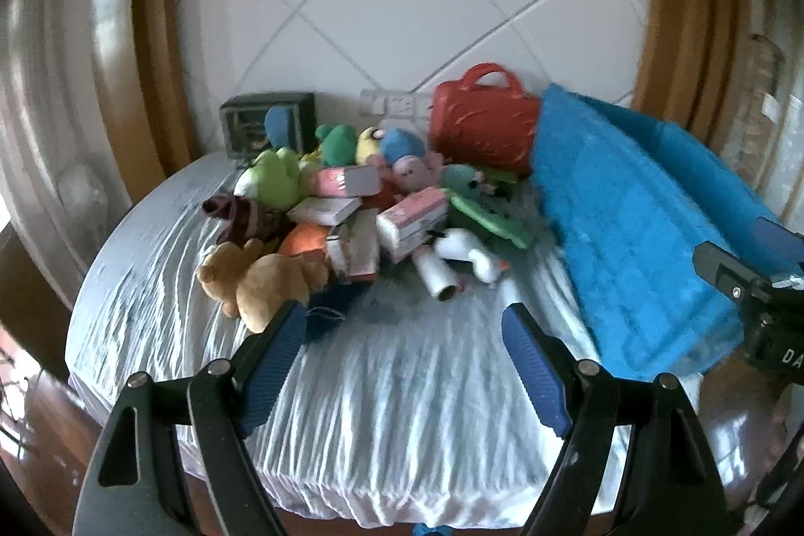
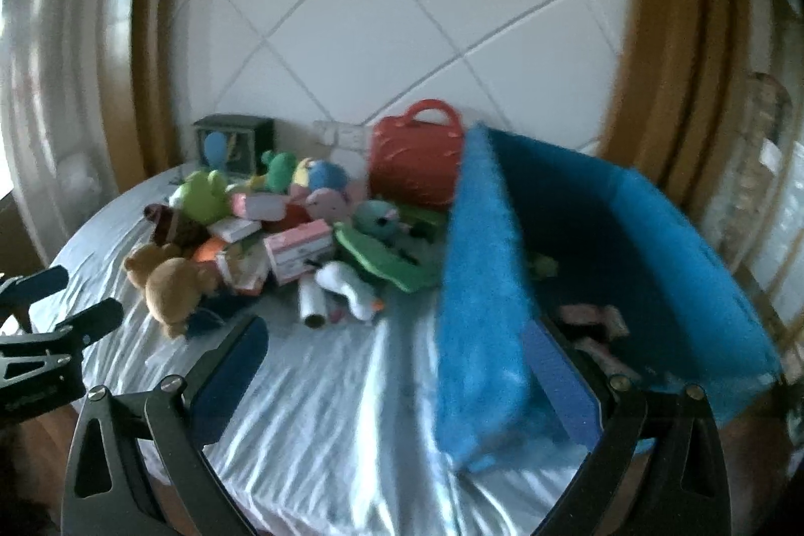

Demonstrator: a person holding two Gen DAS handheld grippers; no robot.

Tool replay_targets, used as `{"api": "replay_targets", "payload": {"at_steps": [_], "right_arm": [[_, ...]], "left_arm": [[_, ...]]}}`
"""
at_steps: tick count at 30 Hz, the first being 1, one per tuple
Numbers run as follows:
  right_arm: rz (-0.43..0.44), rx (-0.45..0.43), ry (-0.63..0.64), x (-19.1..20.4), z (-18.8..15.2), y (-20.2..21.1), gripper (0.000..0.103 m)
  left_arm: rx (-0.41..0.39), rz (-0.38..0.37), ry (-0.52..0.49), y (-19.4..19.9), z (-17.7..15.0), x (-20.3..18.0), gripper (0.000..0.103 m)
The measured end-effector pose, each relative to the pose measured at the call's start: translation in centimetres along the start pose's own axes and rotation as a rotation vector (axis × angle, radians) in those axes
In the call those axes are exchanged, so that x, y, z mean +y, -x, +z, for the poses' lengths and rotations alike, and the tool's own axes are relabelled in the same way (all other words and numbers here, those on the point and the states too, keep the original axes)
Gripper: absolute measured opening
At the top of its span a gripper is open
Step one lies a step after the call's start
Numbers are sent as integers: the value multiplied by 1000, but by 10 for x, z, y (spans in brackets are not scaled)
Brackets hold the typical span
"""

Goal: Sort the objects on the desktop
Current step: 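Grasp the white roll with the left tool while the right tool grasps the white plush duck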

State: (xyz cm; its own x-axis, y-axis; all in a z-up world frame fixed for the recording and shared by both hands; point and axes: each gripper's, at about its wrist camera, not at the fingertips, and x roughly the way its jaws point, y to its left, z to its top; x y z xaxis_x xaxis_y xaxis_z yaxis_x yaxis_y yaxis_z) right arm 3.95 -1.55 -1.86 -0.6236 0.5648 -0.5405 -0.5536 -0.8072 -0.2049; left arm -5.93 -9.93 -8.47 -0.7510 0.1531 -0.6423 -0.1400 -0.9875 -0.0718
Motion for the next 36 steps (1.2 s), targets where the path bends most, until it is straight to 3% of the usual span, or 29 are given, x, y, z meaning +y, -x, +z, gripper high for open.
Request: {"api": "replay_targets", "payload": {"at_steps": [5,6,10,15,20,24,29,32,34,36], "right_arm": [[126,65,2,21,19,-86,103],[141,84,0,22,20,-99,103],[194,211,17,31,18,-182,103],[195,336,31,40,4,-258,103],[159,411,39,36,-10,-303,103],[124,421,0,29,-16,-326,103],[83,433,-31,25,-27,-352,103],[52,449,-48,20,-36,-367,96],[61,461,-73,14,-41,-374,87],[67,464,-100,7,-43,-381,84]], "left_arm": [[89,56,14,-68,14,21,80],[112,-44,-58,-80,16,24,80],[206,-21,-15,-142,21,27,80],[292,-43,-17,-202,16,13,80],[354,-104,-44,-258,15,-16,80],[393,-134,-52,-300,16,-32,80],[449,-175,-112,-348,10,-60,72],[483,-207,-126,-371,3,-74,71],[471,-244,-110,-378,4,-79,72],[463,-255,-115,-383,6,-85,72]]}}
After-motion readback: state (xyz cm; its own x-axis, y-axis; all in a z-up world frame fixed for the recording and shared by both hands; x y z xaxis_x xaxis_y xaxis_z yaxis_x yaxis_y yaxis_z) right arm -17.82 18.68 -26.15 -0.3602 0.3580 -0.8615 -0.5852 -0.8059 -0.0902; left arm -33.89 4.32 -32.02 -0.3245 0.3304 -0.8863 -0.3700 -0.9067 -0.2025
